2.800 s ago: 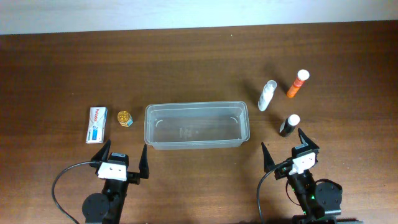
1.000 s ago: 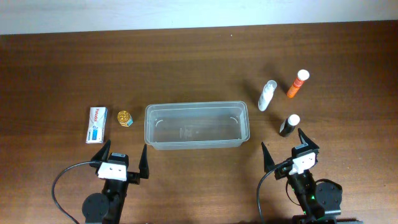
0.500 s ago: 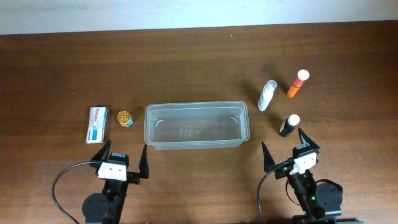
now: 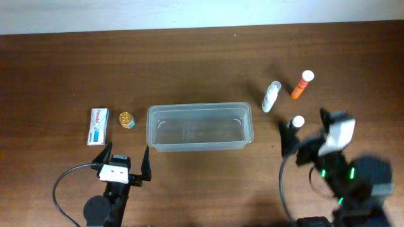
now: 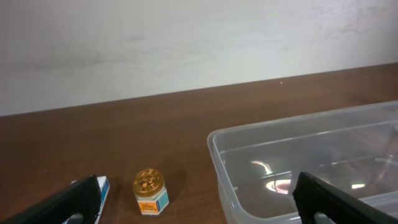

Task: Pack container
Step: 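Move the right gripper up over the white lotion bottle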

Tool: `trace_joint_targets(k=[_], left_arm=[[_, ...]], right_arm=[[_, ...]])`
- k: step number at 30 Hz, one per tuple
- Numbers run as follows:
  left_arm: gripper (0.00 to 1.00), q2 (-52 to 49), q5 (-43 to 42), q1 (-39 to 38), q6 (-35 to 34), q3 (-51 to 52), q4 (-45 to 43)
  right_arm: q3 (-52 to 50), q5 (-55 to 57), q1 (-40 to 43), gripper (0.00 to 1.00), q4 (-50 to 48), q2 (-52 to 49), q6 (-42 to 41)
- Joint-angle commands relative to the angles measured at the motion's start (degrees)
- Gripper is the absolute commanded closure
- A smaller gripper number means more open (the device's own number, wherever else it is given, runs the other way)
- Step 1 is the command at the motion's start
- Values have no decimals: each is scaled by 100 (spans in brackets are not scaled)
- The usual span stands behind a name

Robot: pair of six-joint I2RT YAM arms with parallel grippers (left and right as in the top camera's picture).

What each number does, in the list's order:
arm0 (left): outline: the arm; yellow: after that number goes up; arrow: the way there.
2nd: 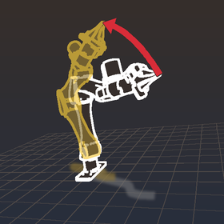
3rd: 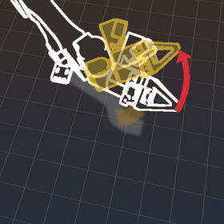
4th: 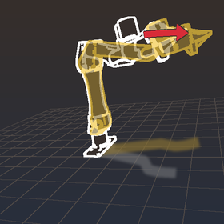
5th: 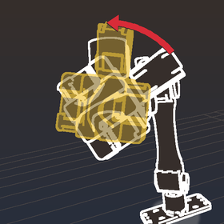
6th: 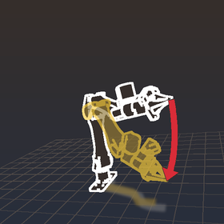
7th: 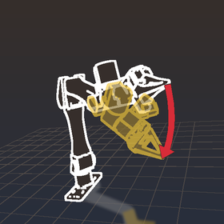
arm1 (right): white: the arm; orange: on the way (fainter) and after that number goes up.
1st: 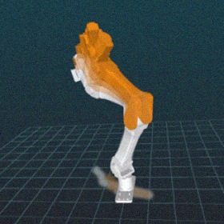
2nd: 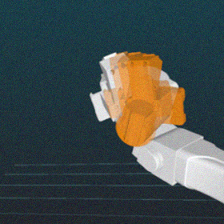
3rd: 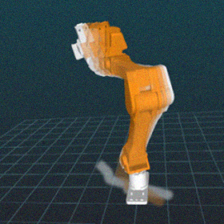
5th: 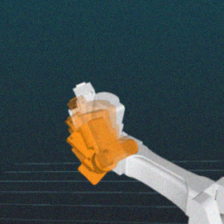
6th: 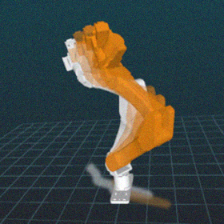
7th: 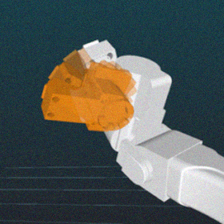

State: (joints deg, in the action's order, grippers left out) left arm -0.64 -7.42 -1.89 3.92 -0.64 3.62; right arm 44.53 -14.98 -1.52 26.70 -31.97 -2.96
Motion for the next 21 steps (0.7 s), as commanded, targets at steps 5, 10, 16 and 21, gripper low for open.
trace_joint_targets(k=[5, 10, 16, 21], left_arm=[[1, 24, 17, 20, 90, 15, 33], [1, 24, 17, 20, 90, 15, 33], [1, 24, 17, 20, 90, 15, 33], [1, 24, 20, 20, 90, 15, 33]], right_arm=[[4146, -52, 42, 2, 3056, -3541, -50], [5963, -358, 42, 2, 4140, -5202, -55], [6262, -470, 42, 2, 4159, -6188, -33], [6260, -42, 37, 2, 4190, -6728, -531]])
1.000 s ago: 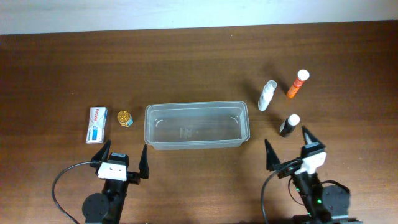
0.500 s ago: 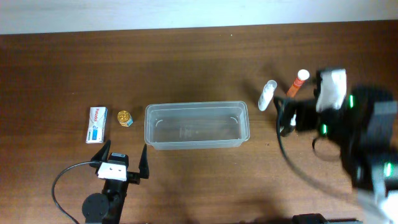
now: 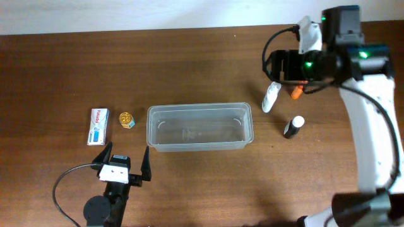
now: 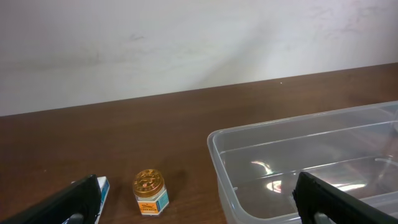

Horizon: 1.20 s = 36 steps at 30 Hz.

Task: Pack container
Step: 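Move the right gripper up over the white lotion bottle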

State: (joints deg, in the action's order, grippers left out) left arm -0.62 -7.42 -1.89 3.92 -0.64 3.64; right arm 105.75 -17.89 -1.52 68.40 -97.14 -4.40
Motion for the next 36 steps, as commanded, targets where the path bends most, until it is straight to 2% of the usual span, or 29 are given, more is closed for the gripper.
trace_joint_targets(k=[1, 18, 29, 36], left_arm=[[1, 22, 17, 20, 90, 15, 31], [1, 22, 17, 20, 90, 15, 31], [1, 22, 17, 20, 90, 15, 31], [1, 22, 17, 20, 90, 15, 31]], right_arm=[[136, 361, 28, 2, 37, -315, -479], [111, 2306, -750, 1, 264, -1449, -1460], [28, 2291, -708, 2, 247, -1917, -1517], [26, 2199, -636, 7, 125, -2159, -1517]])
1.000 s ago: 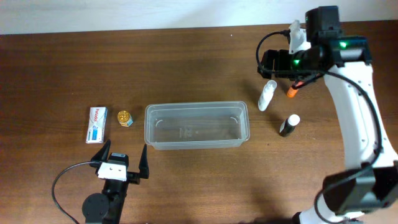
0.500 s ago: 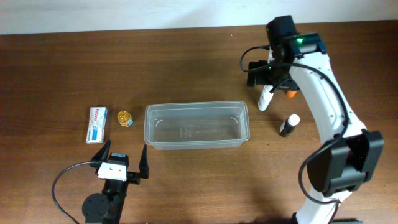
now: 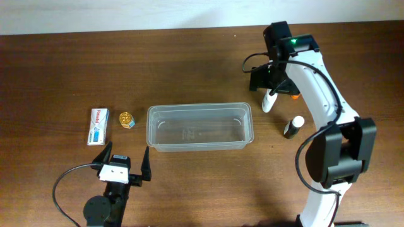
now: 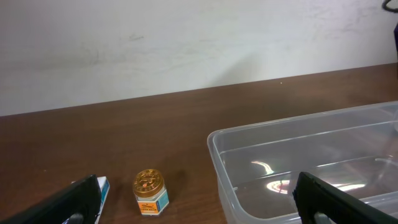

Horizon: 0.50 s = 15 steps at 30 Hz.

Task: Pack container
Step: 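Move the right gripper up over the white lotion bottle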

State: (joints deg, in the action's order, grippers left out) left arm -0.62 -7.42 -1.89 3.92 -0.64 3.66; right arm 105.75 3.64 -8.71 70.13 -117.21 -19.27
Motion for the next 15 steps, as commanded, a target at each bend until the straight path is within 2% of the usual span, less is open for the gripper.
trace_joint_targets(k=[1, 15], left_arm=[[1, 22, 17, 20, 90, 15, 28], [0, 22, 17, 20, 90, 15, 28]], right_arm=[[26, 2, 105, 8, -72, -186, -31], [26, -365, 313, 22, -245, -256, 295]])
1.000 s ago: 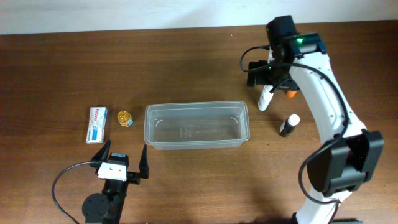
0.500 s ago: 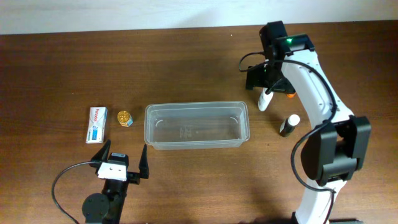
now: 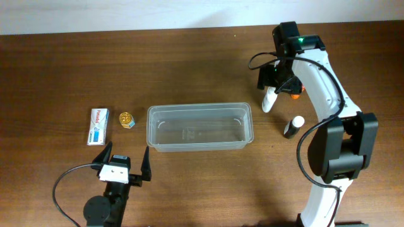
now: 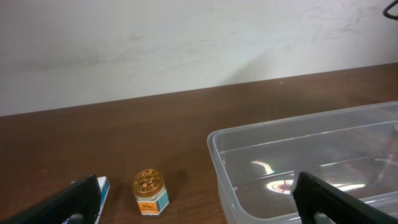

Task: Pack container
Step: 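Move the right gripper up over the white lotion bottle, then lower the right gripper and grasp the white lotion bottle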

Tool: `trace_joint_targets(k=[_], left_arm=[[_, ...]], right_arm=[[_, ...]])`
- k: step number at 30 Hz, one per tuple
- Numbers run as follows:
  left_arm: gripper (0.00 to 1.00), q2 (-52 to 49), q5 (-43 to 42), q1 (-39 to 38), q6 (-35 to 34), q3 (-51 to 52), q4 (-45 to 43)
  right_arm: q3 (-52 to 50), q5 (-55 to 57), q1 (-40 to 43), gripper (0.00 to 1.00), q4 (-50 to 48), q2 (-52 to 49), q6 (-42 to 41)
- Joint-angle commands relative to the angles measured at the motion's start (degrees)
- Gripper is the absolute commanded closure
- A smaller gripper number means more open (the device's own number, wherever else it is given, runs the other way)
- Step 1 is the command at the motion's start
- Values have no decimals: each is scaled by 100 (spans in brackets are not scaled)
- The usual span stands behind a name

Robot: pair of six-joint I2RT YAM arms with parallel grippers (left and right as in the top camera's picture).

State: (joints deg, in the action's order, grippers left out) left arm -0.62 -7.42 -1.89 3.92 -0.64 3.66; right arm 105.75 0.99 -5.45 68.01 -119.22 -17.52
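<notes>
A clear empty plastic container (image 3: 199,127) (image 4: 311,163) sits mid-table. To its left stand a small gold-lidded jar (image 3: 127,120) (image 4: 150,191) and a white-and-blue box (image 3: 97,125) (image 4: 99,190). To its right lie a white bottle (image 3: 269,99) and an orange tube (image 3: 294,93), and a black bottle with a white cap (image 3: 292,127) stands there. My right gripper (image 3: 276,80) hovers over the white bottle's top and the orange tube, partly hiding the tube. Its jaws are not readable from above. My left gripper (image 3: 127,153) (image 4: 196,186) rests wide open, in front of the container.
The brown wooden table meets a white wall (image 4: 186,43) along its far side. The right arm (image 3: 322,69) stretches from the front right corner across the black bottle's side. A cable (image 3: 63,183) loops by the left arm's base.
My right gripper has shifted a little to the right, from beside the white bottle to over its top and the orange tube. The left arm and all objects are unchanged.
My right arm was first low at the front right, near the black bottle. Then it stood at the back right above the white bottle and orange tube. Later its gripper was just left of them, and now it is over them. The left gripper stayed open and still.
</notes>
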Motion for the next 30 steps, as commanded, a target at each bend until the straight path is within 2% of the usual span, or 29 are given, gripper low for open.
trace_joint_targets(k=[1, 10, 24, 30], left_arm=[[1, 22, 20, 20, 90, 15, 28], [1, 22, 20, 20, 90, 15, 28], [1, 22, 20, 20, 90, 15, 28], [1, 22, 17, 20, 92, 15, 28]], right_arm=[[22, -98, -13, 24, -46, -74, 120], [-258, -293, -13, 34, -184, -275, 271], [-387, -295, -13, 75, -396, -278, 376], [-374, -343, -13, 79, -330, -234, 378]])
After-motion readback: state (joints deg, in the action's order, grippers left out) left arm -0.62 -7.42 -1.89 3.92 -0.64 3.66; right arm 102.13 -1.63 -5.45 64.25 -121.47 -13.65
